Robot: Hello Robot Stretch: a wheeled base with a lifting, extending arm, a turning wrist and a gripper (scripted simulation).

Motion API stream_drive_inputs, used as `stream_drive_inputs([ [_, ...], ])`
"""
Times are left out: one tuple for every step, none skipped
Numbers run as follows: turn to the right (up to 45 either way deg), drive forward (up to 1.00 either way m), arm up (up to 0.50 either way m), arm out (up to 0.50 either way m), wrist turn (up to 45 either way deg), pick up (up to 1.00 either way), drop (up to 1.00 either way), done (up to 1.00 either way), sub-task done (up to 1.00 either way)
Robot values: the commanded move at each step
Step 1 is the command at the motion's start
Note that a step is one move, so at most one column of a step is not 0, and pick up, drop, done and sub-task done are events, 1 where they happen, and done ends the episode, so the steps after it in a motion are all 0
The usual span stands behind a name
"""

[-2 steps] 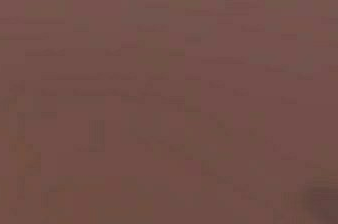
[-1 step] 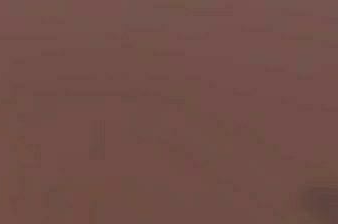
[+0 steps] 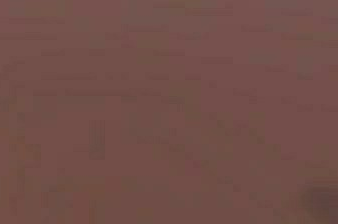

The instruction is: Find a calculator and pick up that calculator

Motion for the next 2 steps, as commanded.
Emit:
stream_drive_inputs([
  [0.0,0.0,-0.22,0.0,0.0,0.0,0.0,0.0,0.0],
  [0.0,0.0,0.0,0.0,0.0,1.0,0.0,0.0,0.0],
])
